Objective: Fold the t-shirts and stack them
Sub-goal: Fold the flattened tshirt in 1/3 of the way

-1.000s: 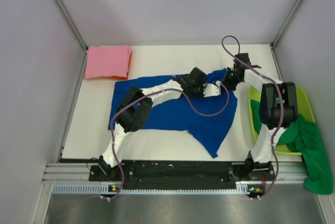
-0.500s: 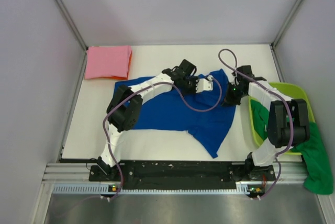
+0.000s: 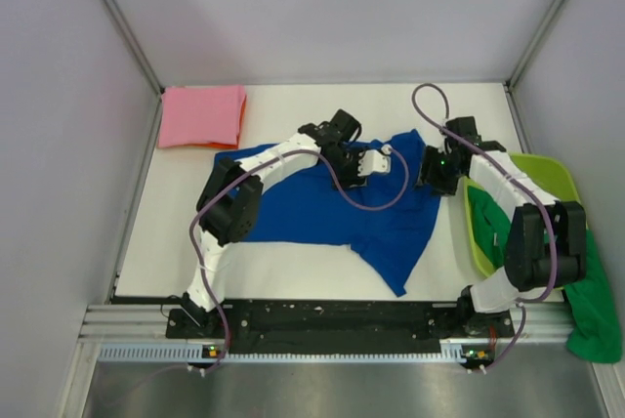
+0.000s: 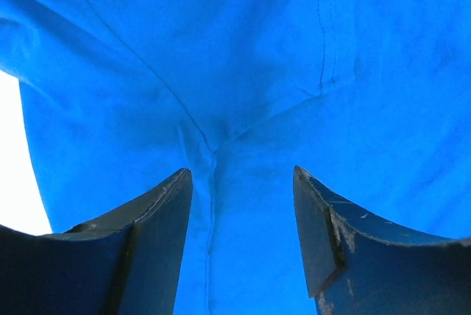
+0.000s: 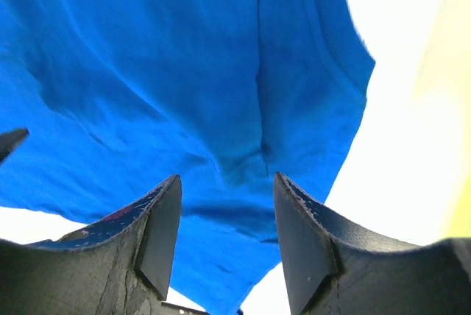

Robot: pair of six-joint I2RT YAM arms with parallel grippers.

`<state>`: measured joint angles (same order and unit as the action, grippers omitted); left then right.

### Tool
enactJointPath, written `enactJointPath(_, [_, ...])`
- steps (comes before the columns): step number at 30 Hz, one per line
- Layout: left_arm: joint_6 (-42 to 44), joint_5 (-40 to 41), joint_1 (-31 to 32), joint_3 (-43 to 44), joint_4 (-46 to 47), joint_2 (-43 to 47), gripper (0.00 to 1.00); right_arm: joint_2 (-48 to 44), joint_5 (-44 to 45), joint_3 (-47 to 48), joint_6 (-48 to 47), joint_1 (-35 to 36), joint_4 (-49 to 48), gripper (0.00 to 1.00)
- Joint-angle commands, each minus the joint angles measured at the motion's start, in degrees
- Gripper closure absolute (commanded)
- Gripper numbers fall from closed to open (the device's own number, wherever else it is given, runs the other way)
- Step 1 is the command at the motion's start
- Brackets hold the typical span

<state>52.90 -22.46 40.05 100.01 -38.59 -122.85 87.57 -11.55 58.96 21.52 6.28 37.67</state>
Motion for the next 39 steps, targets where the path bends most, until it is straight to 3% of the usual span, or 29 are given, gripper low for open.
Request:
enactJointPath(1, [-0.8, 0.3, -1.9, 2.7, -1.8, 6.7, 0.4, 0.1, 6.2, 7.9, -0.4, 0.6, -2.9, 0.53])
enactJointPath(6, [-11.3, 13.5, -7.6, 2.8, 3.6, 6.3, 0.5, 10.4, 11.2, 16.0, 0.6, 0.6, -7.9, 0.9])
enactJointPath(9, [-15.8, 21.3, -11.5, 0.3, 6.7, 5.7, 0.53, 17.7, 8.1, 21.4, 0.8, 0.9, -10.4, 1.0])
enactJointPath(13, [-18.4, 29.3, -16.7, -4.8, 10.6, 6.0, 0.53, 27.7, 8.7, 28.4, 0.0, 2.0, -12.5, 1.0])
enactJointPath(19, [-18.7, 33.3, -20.5, -9.5, 12.7, 5.5, 0.53, 37.9, 21.0, 37.2, 4.0, 0.7, -3.8, 1.0])
enactJointPath(29, [-17.8, 29.1, -20.4, -12.1, 13.9, 6.6, 0.47, 40.4, 25.8, 43.4, 0.6, -5.0, 2.5, 1.0])
enactJointPath(34, [-16.3, 29.8, -20.5, -8.7, 13.1, 8.1, 0.42, 35.8, 20.5, 46.0, -2.6, -4.0, 3.7, 1.0])
enactJointPath(36, [-15.5, 29.4, -20.4, -8.5, 12.4, 10.6, 0.4, 31.4, 21.5, 45.3, -4.9, -1.6, 4.2, 0.88])
enactJointPath(39, [-14.1, 27.8, -20.4, -11.6, 11.6, 18.2, 0.38, 22.9, 25.5, 40.3, -6.8, 2.9, 4.9, 0.49])
